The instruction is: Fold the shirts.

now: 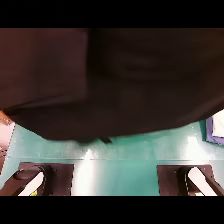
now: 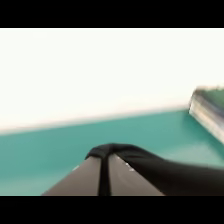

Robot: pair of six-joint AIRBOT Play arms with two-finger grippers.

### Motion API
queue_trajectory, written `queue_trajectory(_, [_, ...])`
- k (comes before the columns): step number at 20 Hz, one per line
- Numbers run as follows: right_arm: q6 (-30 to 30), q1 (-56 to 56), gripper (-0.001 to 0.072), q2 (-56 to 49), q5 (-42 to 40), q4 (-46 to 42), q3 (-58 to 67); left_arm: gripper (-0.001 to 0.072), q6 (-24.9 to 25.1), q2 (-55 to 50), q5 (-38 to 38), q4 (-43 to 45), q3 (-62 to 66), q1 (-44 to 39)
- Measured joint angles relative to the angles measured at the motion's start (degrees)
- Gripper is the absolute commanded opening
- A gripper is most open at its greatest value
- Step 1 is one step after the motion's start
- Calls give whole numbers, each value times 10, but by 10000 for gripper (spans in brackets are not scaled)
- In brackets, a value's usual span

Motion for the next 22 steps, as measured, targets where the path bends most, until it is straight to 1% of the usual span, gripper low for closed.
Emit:
queue_trajectory(2, [15,43,16,-37,20,-42,-29,26,0,-37,-14,7,-54,0])
queue_trajectory(4, [29,100,16,-83,43,-115,-68,27,1,-87,-28,7,-93,0])
queue_trajectory(7, [43,177,16,-165,67,-203,-123,27,3,-191,-47,11,-124,0])
queue_trajectory(9, [47,214,16,-229,70,-233,-144,27,3,-264,-54,13,-133,0])
queue_trajectory(11, [51,240,16,-298,61,-251,-146,27,9,-330,-46,13,-137,0])
queue_trajectory(14, [53,259,16,-392,25,-261,-108,27,24,-402,7,12,-140,0])
queue_trajectory(17, [53,267,16,-453,-7,-257,-50,27,30,-432,73,11,-136,0])
queue_trajectory(18, [53,268,16,-465,-13,-256,-33,26,31,-437,83,11,-132,0])
queue_trajectory(20, [50,269,16,-472,-16,-256,-21,26,33,-443,78,12,-122,1])
queue_trajectory(22, [40,271,16,-462,-11,-258,-40,26,29,-446,36,23,-119,0])
